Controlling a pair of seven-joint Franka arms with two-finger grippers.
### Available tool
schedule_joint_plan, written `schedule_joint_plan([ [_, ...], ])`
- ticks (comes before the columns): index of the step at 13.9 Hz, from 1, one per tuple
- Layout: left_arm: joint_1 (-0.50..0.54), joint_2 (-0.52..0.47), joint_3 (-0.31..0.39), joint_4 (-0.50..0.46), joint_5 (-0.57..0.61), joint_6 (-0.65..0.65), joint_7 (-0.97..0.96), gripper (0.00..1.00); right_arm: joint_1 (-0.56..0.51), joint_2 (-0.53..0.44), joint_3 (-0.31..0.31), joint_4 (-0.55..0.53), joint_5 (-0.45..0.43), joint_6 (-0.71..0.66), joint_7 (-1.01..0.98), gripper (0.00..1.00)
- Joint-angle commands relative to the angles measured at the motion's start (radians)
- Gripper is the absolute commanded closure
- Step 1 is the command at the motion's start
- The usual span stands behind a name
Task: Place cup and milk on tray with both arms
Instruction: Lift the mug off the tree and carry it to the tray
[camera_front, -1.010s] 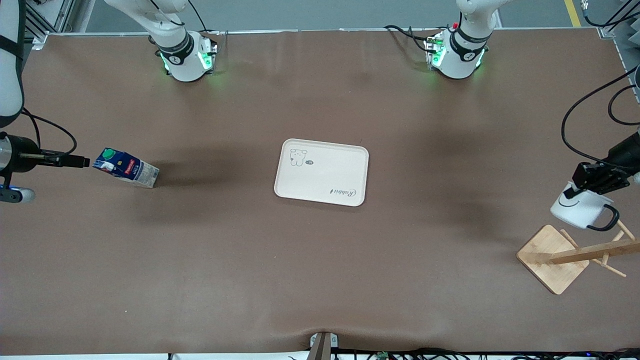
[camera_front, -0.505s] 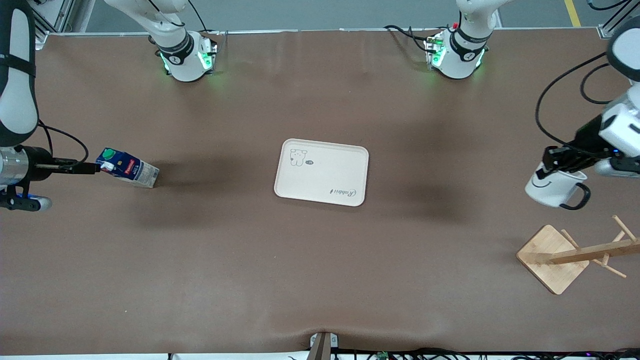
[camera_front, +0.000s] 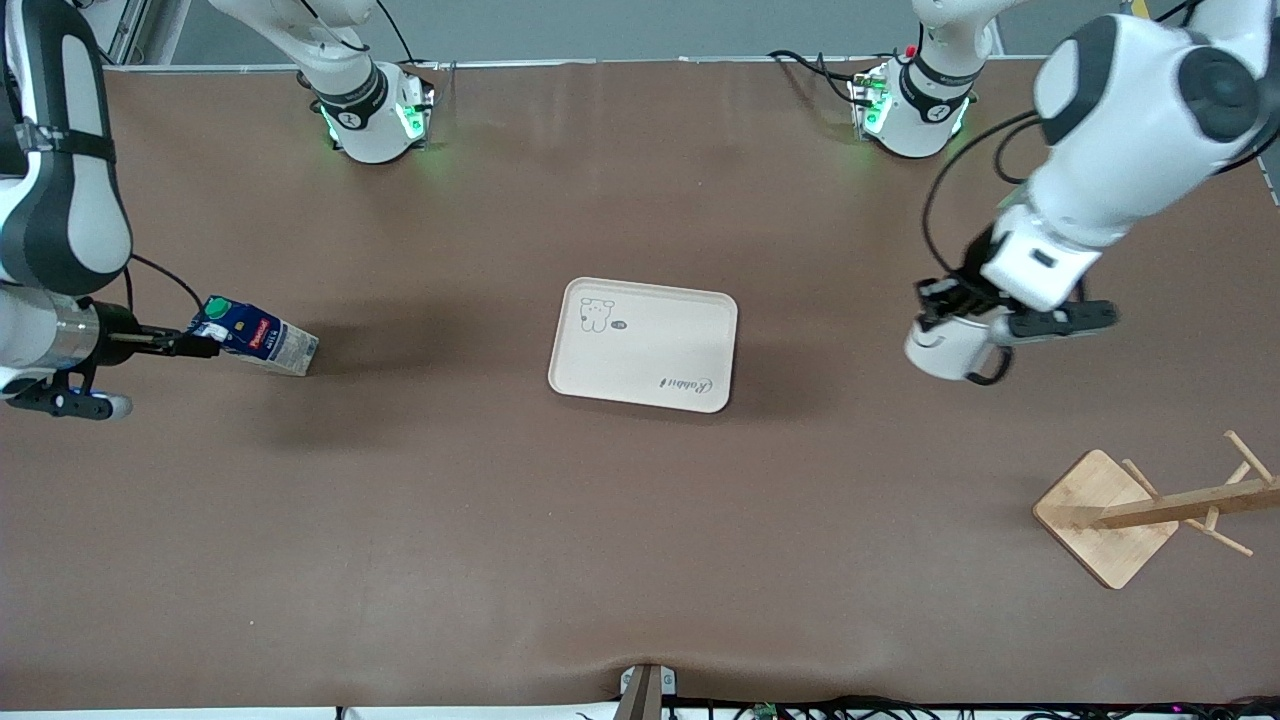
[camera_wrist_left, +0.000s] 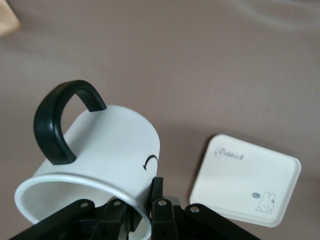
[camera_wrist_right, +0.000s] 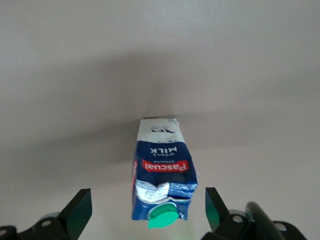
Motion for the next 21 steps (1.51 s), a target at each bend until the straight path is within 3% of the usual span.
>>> schedule_joint_plan([
  [1, -0.034, 0.063, -0.064, 0.012, 0.033, -0.017, -0.038, 1.0, -0.017, -0.107, 0.01, -0.139, -0.054, 0.051, 0.012, 0.0],
  [6, -0.247, 0.227, -0.064, 0.024, 0.154, -0.029, -0.272, 1.0, -0.034, -0.179, 0.013, -0.306, -0.054, 0.138, 0.02, 0.0],
  [13, -0.526, 0.608, -0.055, 0.245, 0.422, -0.029, -0.704, 1.0, -0.037, -0.199, 0.013, -0.398, -0.042, 0.284, 0.068, 0.0],
  [14, -0.551, 0.648, -0.055, 0.268, 0.445, -0.029, -0.719, 1.0, -0.039, -0.199, 0.013, -0.406, -0.042, 0.283, 0.066, 0.11],
  [16, -0.583, 0.7, -0.038, 0.29, 0.493, -0.029, -0.718, 1.0, -0.039, -0.199, 0.013, -0.416, -0.042, 0.278, 0.066, 0.52],
  [17, -0.597, 0.712, -0.023, 0.294, 0.504, -0.029, -0.716, 1.0, -0.039, -0.199, 0.013, -0.418, -0.04, 0.272, 0.063, 0.85],
  [18, -0.617, 0.718, -0.01, 0.294, 0.507, -0.029, -0.712, 1.0, -0.039, -0.2, 0.016, -0.415, -0.039, 0.251, 0.064, 1.0],
  [21, -0.666, 0.734, 0.039, 0.294, 0.505, -0.028, -0.704, 1.0, -0.029, -0.203, 0.019, -0.355, 0.01, 0.171, 0.054, 1.0],
])
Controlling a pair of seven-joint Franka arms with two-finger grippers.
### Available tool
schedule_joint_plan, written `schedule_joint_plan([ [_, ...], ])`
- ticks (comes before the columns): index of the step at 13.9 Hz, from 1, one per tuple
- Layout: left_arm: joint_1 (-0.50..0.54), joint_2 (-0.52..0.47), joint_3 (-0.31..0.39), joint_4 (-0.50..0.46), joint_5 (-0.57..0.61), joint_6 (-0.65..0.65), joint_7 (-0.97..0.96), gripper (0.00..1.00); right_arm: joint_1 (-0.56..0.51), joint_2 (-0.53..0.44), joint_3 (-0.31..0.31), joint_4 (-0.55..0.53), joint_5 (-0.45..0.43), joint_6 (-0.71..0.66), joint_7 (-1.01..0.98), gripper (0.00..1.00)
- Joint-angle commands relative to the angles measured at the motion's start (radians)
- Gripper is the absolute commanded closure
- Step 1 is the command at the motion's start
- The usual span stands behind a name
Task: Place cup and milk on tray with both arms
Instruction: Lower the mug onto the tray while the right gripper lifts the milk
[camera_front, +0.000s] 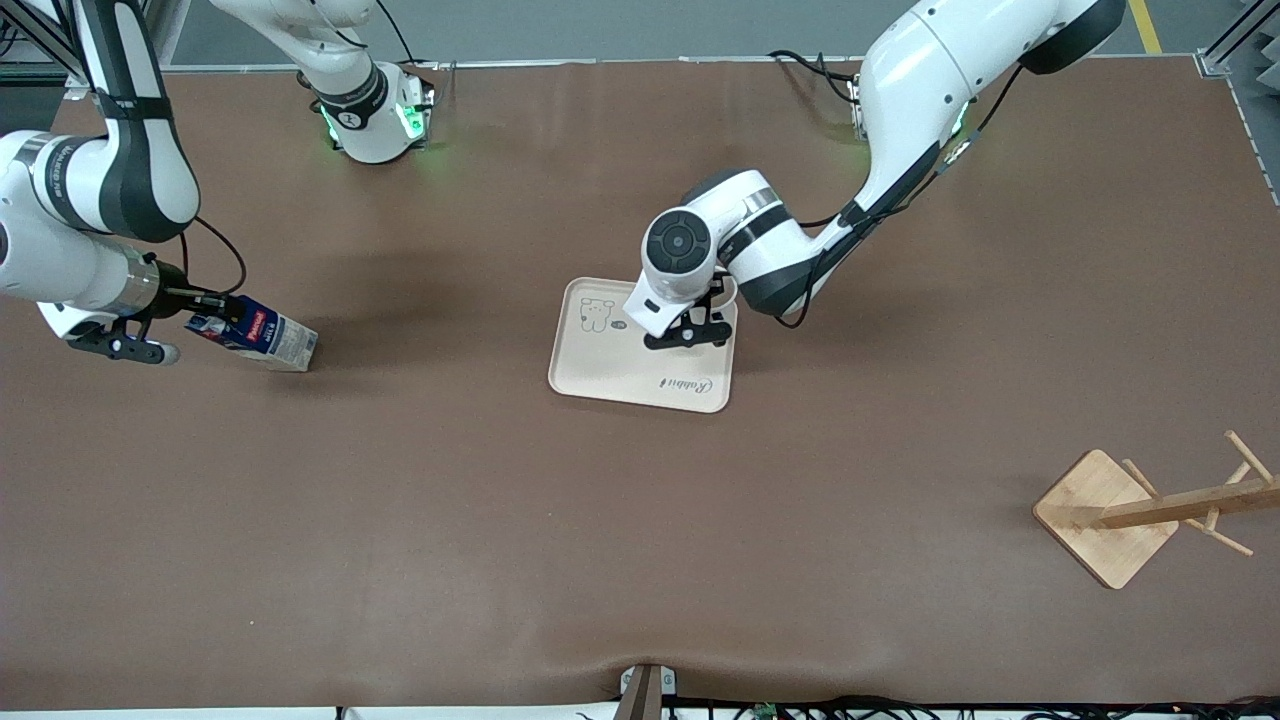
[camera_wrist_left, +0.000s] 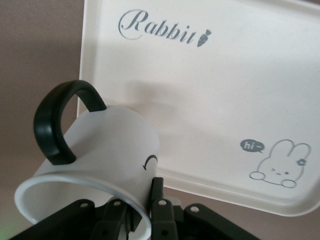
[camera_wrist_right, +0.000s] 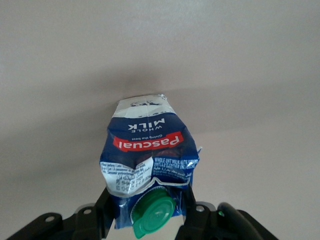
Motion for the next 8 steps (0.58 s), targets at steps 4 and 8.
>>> schedule_joint_plan([
  [4, -0.048, 0.039, 0.045, 0.033, 0.013, -0.014, -0.006, 1.0, 0.108, -0.013, 0.015, 0.251, 0.036, -0.298, 0.001, 1.0],
  [8, -0.048, 0.07, 0.045, 0.066, 0.012, -0.008, -0.023, 0.53, 0.237, -0.01, 0.015, 0.34, 0.036, -0.377, 0.112, 1.0],
])
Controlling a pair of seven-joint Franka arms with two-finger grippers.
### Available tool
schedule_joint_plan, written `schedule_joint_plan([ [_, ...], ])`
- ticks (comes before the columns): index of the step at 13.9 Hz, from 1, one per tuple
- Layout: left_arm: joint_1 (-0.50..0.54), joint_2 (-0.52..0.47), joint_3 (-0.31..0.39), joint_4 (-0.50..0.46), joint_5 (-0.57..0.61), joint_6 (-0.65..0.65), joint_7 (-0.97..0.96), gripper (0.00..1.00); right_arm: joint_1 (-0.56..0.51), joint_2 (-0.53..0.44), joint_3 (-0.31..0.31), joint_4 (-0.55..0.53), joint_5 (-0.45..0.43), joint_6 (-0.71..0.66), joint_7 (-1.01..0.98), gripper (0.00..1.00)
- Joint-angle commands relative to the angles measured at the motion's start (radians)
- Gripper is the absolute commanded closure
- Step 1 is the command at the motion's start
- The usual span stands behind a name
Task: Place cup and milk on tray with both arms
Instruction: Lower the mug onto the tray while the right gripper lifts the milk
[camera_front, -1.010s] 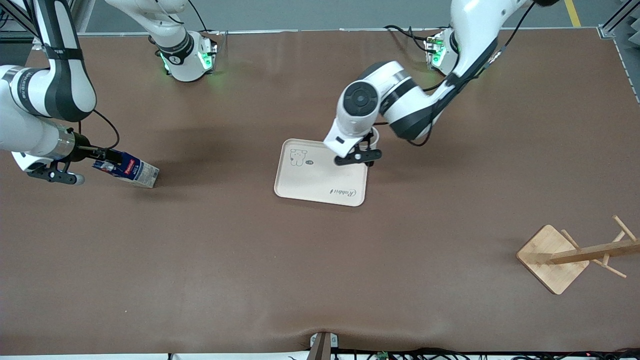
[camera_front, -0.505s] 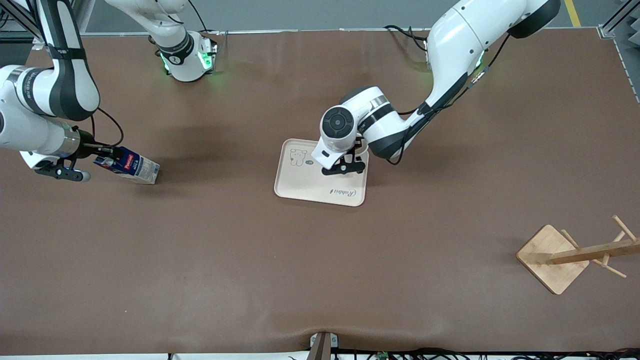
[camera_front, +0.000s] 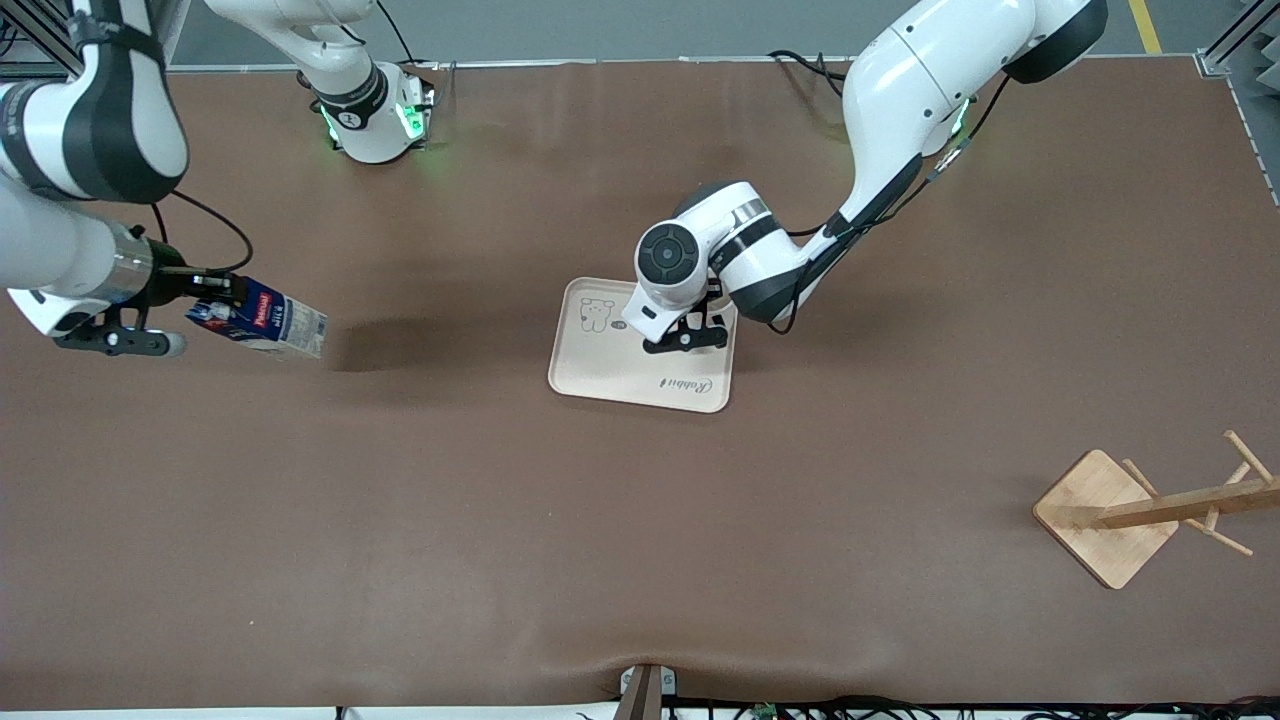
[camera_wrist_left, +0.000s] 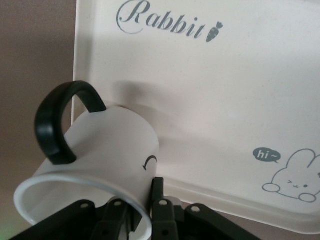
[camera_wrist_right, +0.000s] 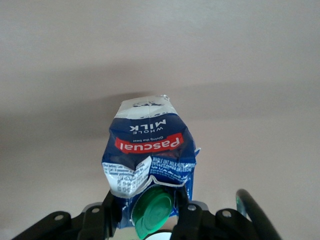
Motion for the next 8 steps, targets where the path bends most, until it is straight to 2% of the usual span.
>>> schedule_joint_plan([
  [1, -0.012, 0.036, 0.006, 0.044, 0.022, -0.006, -0.004, 0.01, 0.082, 0.017, -0.006, 0.087, 0.006, -0.08, 0.068, 1.0],
  [3, -0.005, 0.03, 0.008, 0.062, 0.042, -0.006, 0.005, 0.0, 0.144, 0.041, -0.006, 0.156, 0.005, -0.123, 0.12, 1.0],
  [8, 0.011, -0.007, 0.006, 0.122, 0.032, -0.025, -0.002, 0.0, 0.307, 0.078, -0.005, 0.25, 0.01, -0.131, 0.259, 1.0],
])
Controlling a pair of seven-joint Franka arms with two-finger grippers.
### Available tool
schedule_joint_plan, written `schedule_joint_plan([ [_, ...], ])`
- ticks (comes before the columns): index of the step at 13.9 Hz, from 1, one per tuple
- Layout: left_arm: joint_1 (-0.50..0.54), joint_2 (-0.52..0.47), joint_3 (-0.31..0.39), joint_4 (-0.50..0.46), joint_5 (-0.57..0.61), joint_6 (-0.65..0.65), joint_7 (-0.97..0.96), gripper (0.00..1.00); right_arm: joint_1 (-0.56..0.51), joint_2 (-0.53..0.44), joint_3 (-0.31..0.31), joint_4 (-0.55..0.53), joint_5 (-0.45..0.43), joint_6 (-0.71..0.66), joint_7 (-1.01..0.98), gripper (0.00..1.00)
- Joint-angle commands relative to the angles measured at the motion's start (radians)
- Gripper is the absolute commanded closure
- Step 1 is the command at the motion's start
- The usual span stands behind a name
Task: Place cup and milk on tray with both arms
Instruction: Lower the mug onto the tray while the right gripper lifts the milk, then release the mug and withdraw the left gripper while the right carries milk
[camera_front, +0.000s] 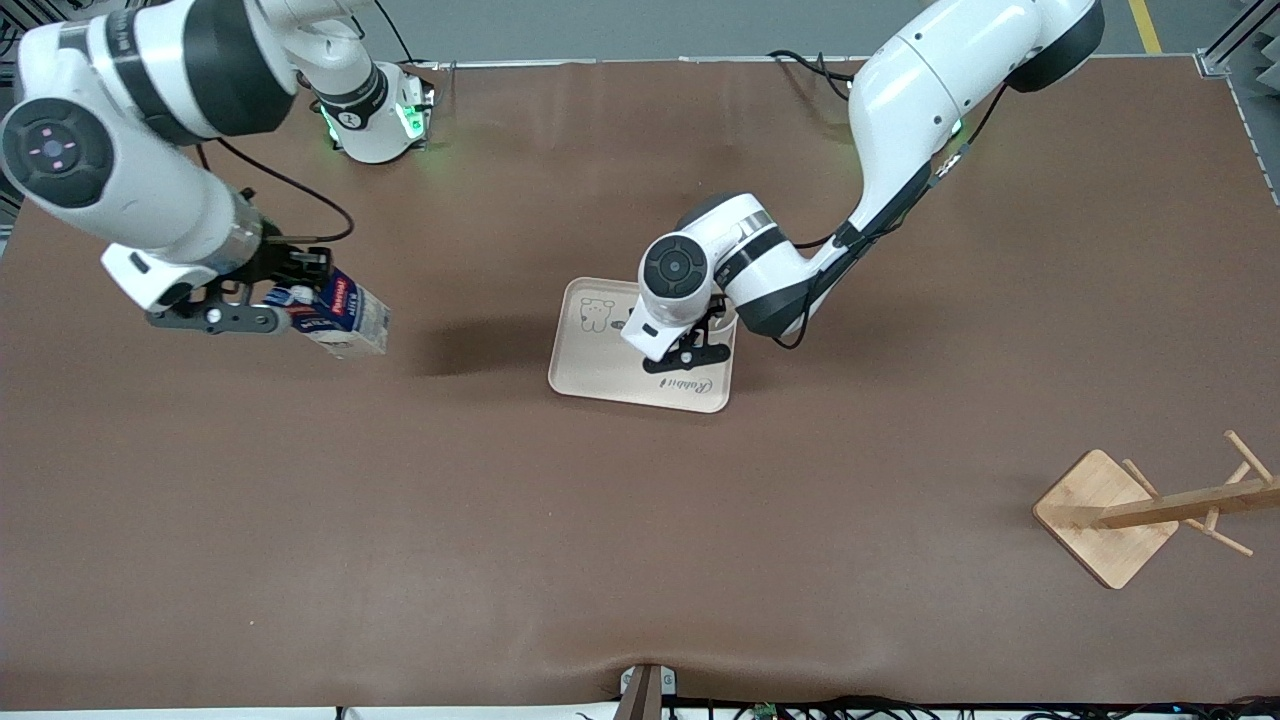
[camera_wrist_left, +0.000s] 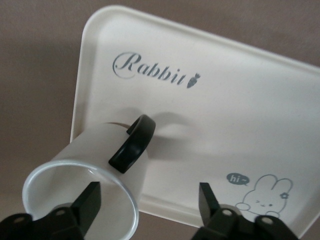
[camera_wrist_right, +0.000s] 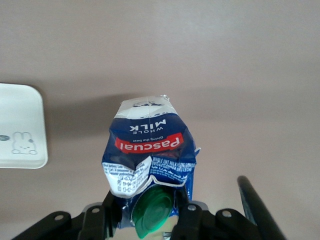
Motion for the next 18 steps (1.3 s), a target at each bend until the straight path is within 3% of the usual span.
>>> schedule_joint_plan([
  [1, 0.013, -0.044, 0.0, 0.042, 0.017, -0.059, -0.004, 0.0, 0.091, 0.048, -0.009, 0.075, 0.019, -0.029, 0.103, 1.0],
  [4, 0.08, -0.145, 0.0, 0.106, 0.017, -0.154, 0.042, 0.0, 0.169, 0.105, -0.011, 0.112, 0.181, -0.026, 0.275, 1.0],
  [5, 0.131, -0.179, -0.007, 0.108, 0.01, -0.162, 0.092, 0.0, 0.202, 0.125, -0.011, 0.118, 0.2, -0.016, 0.333, 1.0],
  [8, 0.263, -0.265, -0.013, 0.108, -0.011, -0.215, 0.221, 0.0, 0.323, 0.212, -0.012, 0.167, 0.192, -0.006, 0.45, 1.0],
  [12, 0.427, -0.367, -0.013, 0.108, -0.008, -0.288, 0.394, 0.0, 0.424, 0.289, -0.012, 0.169, 0.2, 0.159, 0.624, 1.0],
  [18, 0.652, -0.448, -0.015, 0.149, -0.011, -0.329, 0.707, 0.0, 0.486, 0.368, -0.012, 0.166, 0.2, 0.279, 0.67, 1.0],
])
